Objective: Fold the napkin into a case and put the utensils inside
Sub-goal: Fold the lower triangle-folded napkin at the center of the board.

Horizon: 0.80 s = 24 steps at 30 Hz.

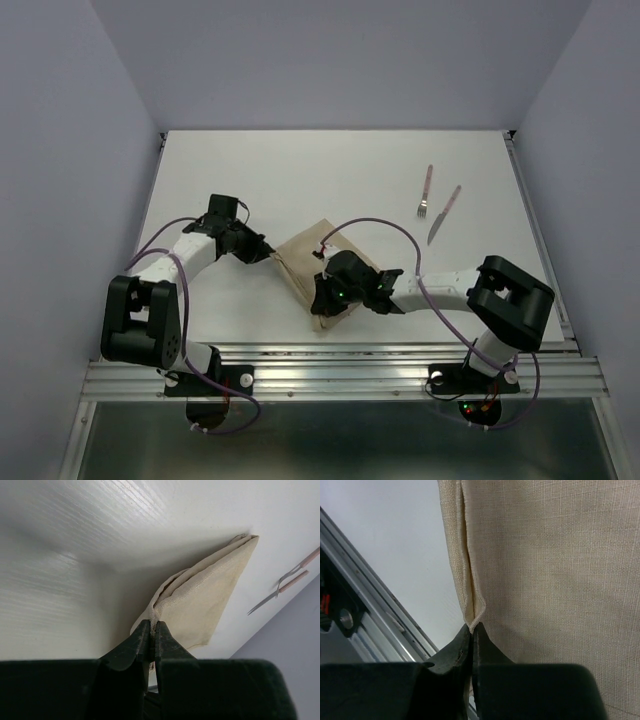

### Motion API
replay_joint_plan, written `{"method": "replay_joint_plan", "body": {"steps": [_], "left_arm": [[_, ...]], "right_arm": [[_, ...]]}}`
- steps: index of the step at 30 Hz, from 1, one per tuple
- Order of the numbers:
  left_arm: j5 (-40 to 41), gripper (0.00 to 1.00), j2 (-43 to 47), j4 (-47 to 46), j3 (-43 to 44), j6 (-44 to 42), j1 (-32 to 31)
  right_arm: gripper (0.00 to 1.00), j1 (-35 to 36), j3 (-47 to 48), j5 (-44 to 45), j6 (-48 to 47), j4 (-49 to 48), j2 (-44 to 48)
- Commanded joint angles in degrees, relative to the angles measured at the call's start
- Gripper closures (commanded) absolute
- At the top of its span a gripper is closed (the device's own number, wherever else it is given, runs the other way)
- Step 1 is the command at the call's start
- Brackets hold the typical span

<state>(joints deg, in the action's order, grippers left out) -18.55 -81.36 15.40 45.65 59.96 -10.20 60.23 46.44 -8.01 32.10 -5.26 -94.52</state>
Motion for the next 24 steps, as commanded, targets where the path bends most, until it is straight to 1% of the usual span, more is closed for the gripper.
{"method": "replay_joint_plan", "body": {"steps": [1, 6, 9, 10, 11, 13, 14, 15, 16, 17, 18, 21, 22, 24], "left_arm": [[5.0, 1.00, 2.8, 5.3, 5.0, 2.3, 0.1], [5.4, 1.00, 1.5, 6.6, 5.9, 3.9, 0.1], [6.1, 1.00, -0.7, 9.5, 7.3, 3.3, 0.1], [6.2, 1.00, -1.2, 10.1, 7.6, 3.2, 0.1], [6.2, 1.00, -1.6, 10.0, 7.5, 3.2, 0.1], [5.8, 1.00, -1.9, 9.8, 7.2, 3.4, 0.1], [5.7, 1.00, -1.9, 9.5, 6.8, 3.5, 0.1], [5.5, 1.00, -2.0, 9.3, 6.6, 3.6, 0.0], [5.3, 1.00, -2.0, 9.3, 6.5, 3.7, 0.1], [5.3, 1.00, -2.0, 9.4, 6.3, 3.9, 0.1], [5.1, 1.00, -2.0, 9.4, 6.2, 3.9, 0.1], [4.8, 1.00, -2.1, 9.3, 5.9, 4.1, 0.1], [4.7, 1.00, -2.0, 9.1, 5.9, 4.1, 0.1], [4.7, 1.00, -2.0, 9.2, 5.8, 4.1, 0.1]], "right_arm": [[0.99, -1.9, -2.1, -11.1, 4.5, -7.0, 2.1], [0.99, -4.6, -3.8, -16.8, 6.7, -10.3, 1.8], [0.99, -4.6, -3.6, -17.1, 6.6, -10.2, 1.4], [0.98, -4.6, -3.5, -17.0, 6.6, -10.1, 1.4], [0.95, -4.6, -3.4, -17.0, 6.0, -10.1, 1.1], [0.85, -4.6, -2.1, -15.0, 4.6, -6.7, 0.2], [0.71, -4.6, -0.7, -13.5, 3.2, -5.3, 0.0], [0.66, -3.9, 0.3, -7.6, 2.3, -1.2, 0.0], [0.61, -3.1, 1.5, -4.2, -0.3, 1.4, -0.1], [0.52, -2.2, 2.8, -1.3, -1.8, 3.2, -0.2], [0.49, -0.8, 5.0, 3.0, -2.8, 5.7, -0.3], [0.47, 0.5, 7.3, 6.7, -5.4, 8.2, 0.1], [0.46, 1.3, 8.5, 9.7, -6.2, 8.8, 0.3], [0.46, 1.9, 9.8, 12.6, -7.0, 9.3, 0.7]]}}
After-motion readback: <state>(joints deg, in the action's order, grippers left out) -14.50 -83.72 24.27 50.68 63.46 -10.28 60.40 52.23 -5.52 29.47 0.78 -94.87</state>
